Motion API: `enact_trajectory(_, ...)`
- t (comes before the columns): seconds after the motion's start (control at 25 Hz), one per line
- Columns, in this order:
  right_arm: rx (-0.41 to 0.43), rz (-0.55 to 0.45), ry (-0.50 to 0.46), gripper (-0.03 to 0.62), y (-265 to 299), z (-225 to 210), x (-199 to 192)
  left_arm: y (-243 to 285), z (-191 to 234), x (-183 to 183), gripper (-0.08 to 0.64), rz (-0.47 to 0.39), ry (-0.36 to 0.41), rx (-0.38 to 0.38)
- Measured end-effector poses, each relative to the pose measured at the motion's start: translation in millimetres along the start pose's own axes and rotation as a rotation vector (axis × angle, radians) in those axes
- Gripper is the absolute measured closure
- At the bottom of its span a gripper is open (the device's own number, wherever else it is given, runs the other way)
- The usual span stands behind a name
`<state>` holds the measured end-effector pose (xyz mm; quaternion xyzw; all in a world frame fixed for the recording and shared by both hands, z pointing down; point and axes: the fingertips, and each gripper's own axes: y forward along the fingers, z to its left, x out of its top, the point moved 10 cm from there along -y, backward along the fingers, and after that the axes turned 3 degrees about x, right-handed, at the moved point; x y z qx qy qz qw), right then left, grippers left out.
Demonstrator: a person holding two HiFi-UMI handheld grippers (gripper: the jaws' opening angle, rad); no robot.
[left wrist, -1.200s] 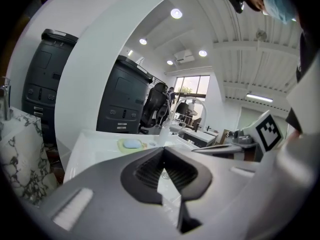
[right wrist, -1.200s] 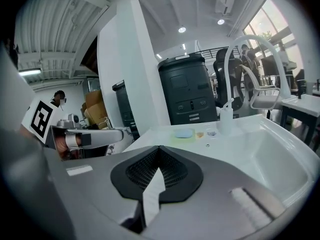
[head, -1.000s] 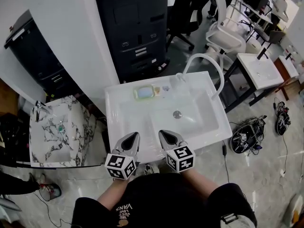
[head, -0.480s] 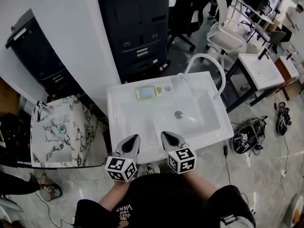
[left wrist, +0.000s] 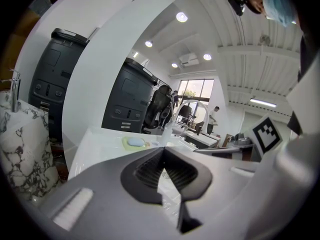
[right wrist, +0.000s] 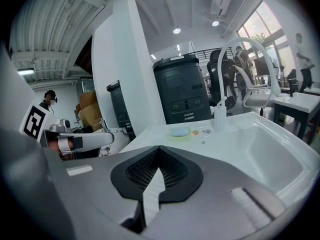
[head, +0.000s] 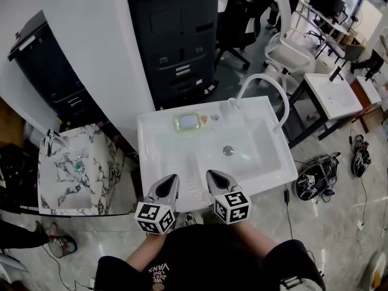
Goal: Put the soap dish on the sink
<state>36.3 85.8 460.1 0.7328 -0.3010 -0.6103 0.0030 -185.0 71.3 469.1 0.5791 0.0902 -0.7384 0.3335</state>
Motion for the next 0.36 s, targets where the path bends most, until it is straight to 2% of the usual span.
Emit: enact_trajectory(0.36,0.002,-0.005,0.002,0.591,6.4,-2.9,5.2,4.5,4.3,3.1,0.508,-0.006,-0.001,0.006)
